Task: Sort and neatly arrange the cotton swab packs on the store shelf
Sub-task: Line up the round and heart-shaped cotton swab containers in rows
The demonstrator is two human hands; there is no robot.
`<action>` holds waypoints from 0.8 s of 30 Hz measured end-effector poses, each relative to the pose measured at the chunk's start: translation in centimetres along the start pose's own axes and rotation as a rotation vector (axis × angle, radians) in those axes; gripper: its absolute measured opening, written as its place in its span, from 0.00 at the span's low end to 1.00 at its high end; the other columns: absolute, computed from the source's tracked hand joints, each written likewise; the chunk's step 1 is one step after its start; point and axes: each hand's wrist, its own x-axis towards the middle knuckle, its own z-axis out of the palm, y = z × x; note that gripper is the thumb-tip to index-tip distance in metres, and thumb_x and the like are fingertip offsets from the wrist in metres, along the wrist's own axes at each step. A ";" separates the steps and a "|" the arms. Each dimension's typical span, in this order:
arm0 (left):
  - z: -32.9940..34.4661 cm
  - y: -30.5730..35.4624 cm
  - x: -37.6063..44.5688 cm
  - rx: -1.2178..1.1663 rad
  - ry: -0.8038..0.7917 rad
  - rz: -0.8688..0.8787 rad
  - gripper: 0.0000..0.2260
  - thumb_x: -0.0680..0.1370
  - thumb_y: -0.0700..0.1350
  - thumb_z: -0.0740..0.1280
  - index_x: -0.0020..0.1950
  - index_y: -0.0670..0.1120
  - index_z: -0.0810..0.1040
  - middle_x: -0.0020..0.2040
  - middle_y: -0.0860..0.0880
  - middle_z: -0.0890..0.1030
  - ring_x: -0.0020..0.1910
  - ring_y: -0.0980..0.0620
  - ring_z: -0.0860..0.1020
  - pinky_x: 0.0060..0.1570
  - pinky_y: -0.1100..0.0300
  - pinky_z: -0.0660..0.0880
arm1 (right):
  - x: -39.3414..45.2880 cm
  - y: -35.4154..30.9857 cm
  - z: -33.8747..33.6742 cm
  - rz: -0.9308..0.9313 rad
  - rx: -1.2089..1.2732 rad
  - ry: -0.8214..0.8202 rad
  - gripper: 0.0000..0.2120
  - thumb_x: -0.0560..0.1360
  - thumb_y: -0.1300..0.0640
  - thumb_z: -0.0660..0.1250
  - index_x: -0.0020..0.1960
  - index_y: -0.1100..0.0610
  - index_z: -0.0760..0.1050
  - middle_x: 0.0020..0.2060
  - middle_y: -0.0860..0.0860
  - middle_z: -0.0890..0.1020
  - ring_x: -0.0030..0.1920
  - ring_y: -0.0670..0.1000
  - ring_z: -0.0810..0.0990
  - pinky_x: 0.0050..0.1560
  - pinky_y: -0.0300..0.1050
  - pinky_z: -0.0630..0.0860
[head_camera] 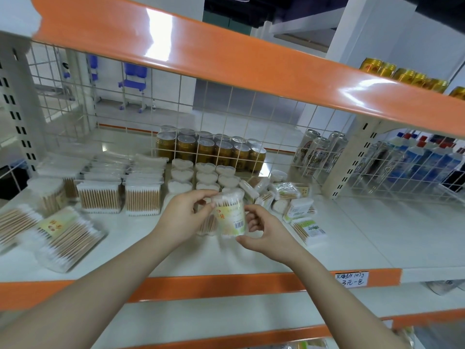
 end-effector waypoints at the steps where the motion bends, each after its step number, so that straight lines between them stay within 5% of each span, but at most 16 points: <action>1: 0.0 0.1 0.0 0.011 0.000 0.012 0.14 0.77 0.42 0.65 0.62 0.49 0.77 0.46 0.57 0.77 0.41 0.64 0.73 0.39 0.78 0.66 | 0.0 0.2 0.1 0.000 -0.008 0.004 0.26 0.67 0.61 0.75 0.55 0.40 0.67 0.45 0.49 0.71 0.43 0.47 0.70 0.47 0.36 0.71; 7: 0.4 0.1 0.3 0.114 -0.014 0.130 0.14 0.76 0.42 0.67 0.62 0.48 0.77 0.54 0.51 0.81 0.45 0.60 0.72 0.45 0.66 0.67 | 0.1 1.0 0.3 0.017 -0.051 0.022 0.35 0.64 0.57 0.73 0.68 0.49 0.63 0.45 0.47 0.70 0.43 0.46 0.70 0.48 0.35 0.71; 13: 1.7 0.4 0.1 0.187 -0.083 0.274 0.15 0.74 0.45 0.64 0.60 0.47 0.79 0.58 0.51 0.80 0.57 0.49 0.76 0.55 0.60 0.68 | 0.2 1.7 0.6 0.051 -0.103 0.083 0.24 0.67 0.59 0.73 0.58 0.49 0.67 0.48 0.54 0.75 0.45 0.52 0.72 0.48 0.42 0.73; 17: 2.3 0.3 -0.1 0.258 -0.052 0.246 0.17 0.76 0.39 0.62 0.64 0.46 0.75 0.61 0.49 0.77 0.60 0.48 0.73 0.56 0.63 0.65 | 0.2 2.6 0.2 0.113 -0.136 0.118 0.24 0.67 0.60 0.73 0.56 0.49 0.66 0.50 0.57 0.76 0.44 0.48 0.71 0.48 0.44 0.73; 24: 1.6 -0.6 0.3 0.381 -0.035 0.158 0.21 0.71 0.45 0.55 0.59 0.45 0.79 0.55 0.46 0.79 0.54 0.44 0.74 0.53 0.55 0.69 | 0.2 4.4 -0.9 0.181 -0.201 0.141 0.22 0.67 0.61 0.73 0.55 0.51 0.66 0.43 0.48 0.72 0.40 0.43 0.70 0.40 0.32 0.68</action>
